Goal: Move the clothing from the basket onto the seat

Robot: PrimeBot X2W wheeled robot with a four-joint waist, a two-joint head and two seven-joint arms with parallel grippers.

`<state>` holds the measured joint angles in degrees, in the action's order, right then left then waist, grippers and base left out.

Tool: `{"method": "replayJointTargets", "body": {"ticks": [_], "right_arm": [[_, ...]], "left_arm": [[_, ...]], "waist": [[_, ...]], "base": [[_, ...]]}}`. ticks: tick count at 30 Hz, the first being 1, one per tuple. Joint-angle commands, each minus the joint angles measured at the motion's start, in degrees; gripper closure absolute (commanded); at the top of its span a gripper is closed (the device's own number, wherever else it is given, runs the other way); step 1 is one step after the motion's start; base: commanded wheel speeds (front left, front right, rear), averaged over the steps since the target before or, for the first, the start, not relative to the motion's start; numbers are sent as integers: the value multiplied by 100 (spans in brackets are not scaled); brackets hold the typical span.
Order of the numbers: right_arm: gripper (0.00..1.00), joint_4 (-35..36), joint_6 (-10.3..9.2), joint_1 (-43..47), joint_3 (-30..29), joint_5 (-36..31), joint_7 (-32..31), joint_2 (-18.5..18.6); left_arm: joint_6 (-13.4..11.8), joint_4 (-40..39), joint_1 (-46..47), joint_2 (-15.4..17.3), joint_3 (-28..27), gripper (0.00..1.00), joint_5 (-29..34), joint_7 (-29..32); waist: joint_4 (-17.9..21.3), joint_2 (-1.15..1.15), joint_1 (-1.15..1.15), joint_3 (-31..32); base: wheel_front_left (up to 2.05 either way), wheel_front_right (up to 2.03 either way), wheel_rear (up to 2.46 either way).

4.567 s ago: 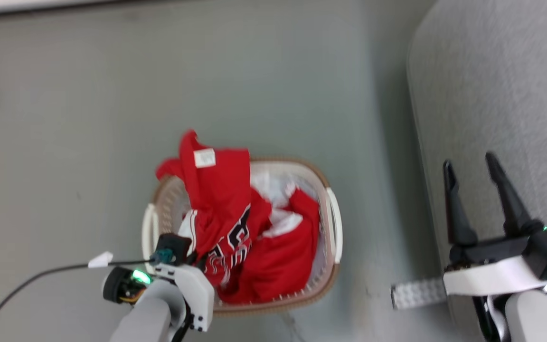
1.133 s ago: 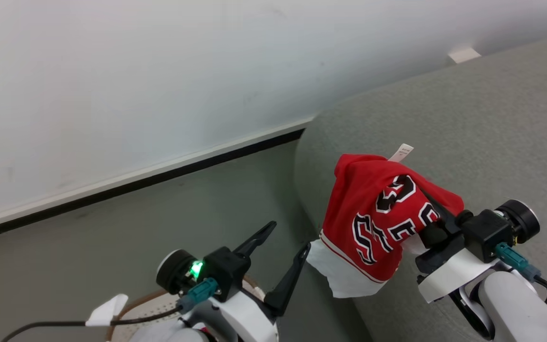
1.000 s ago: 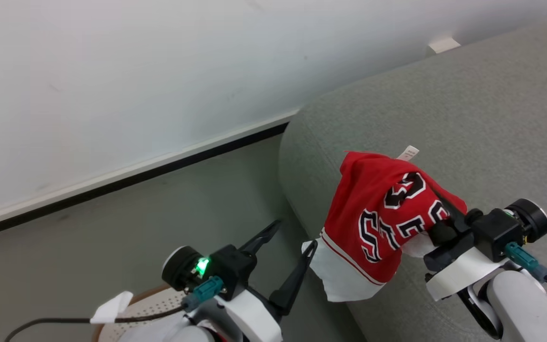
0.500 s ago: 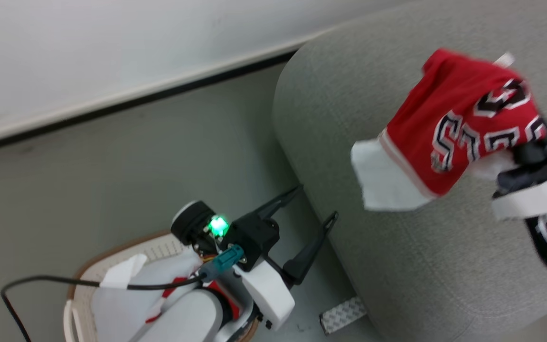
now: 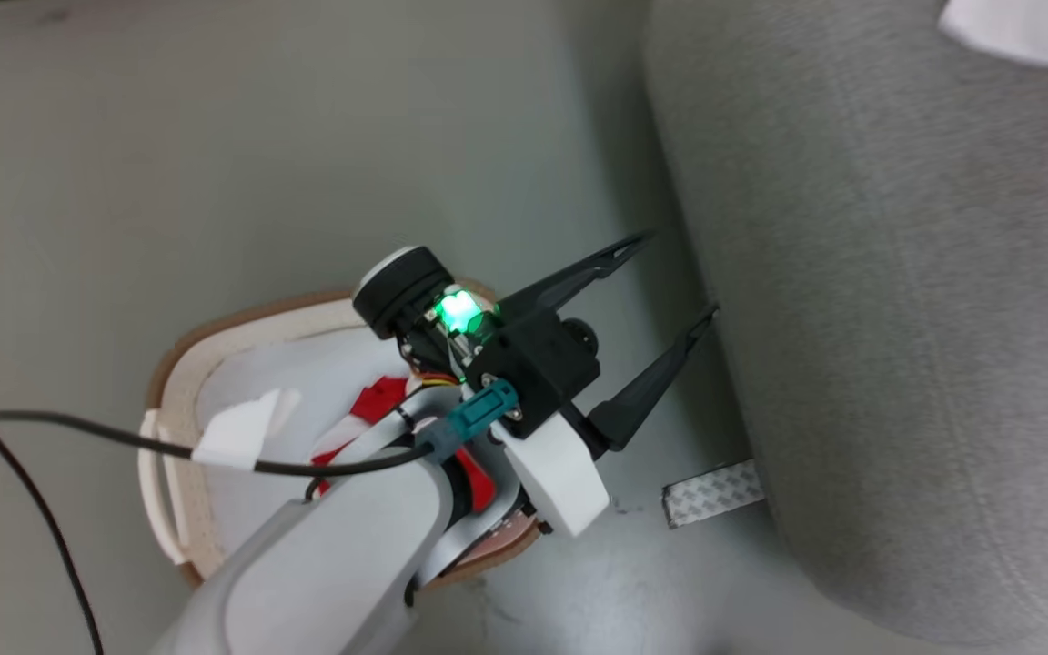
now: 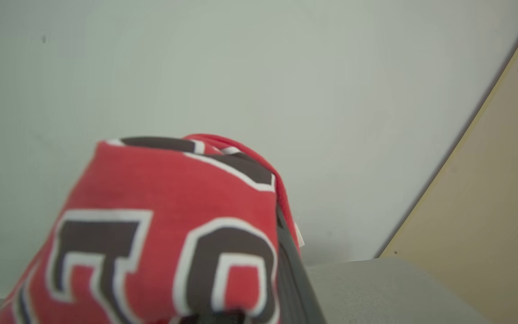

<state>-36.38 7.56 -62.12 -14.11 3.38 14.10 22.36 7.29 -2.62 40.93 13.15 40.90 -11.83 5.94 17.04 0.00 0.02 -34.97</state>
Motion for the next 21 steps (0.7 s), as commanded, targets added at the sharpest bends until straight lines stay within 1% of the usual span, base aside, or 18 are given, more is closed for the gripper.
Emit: {"method": "replayJointTargets", "body": {"ticks": [1,2,6,7,8,9,12,14,17,21], "right_arm": [[100,-101,-14,-79,-83,-74,-24,50],[100,-260,-14,-187,-240,-224,-51,97],[100,-759,-14,-298,-946,-889,-103,22],[95,-848,-14,-263,-1142,-1060,-88,-30],[62,-937,-14,-204,-1331,-1197,-69,-112],[0,-1021,-14,-140,-1490,-1348,-48,-199],[0,-1226,-14,33,-1733,-1651,3,-448],[0,-1176,-14,188,-1875,-1642,72,-715],[0,-1051,-14,621,-1743,-1612,103,-1110],[0,-341,-14,1392,-1363,-1445,109,-1505]], "left_arm": [[11,3,78,-2,7,0,-35,-29],[12,27,141,-7,32,0,-52,-52],[16,185,259,2,90,0,-109,-169],[16,221,280,-5,99,0,-113,-187],[13,258,294,-18,99,0,-123,-223],[10,294,307,-30,98,0,-132,-242],[-10,390,321,-49,90,0,-158,-306],[-48,441,302,-57,71,0,-185,-351],[-88,504,265,-54,45,0,-199,-384],[-157,549,167,-23,-5,0,-256,-441]], "waist": [[-348,0,-2,-356],[-389,0,-2,-406],[-495,0,-2,-492],[-516,0,-2,-502],[-533,0,-2,-506],[-545,0,-2,-503],[-547,0,-2,-453],[-509,0,-2,-384],[-436,0,-2,-272],[-354,0,-2,-67]], "base": [[0,0,0],[0,0,0],[0,0,0],[0,0,0],[0,0,0],[0,0,0],[0,0,0],[0,0,0],[0,0,0],[0,0,0]]}}
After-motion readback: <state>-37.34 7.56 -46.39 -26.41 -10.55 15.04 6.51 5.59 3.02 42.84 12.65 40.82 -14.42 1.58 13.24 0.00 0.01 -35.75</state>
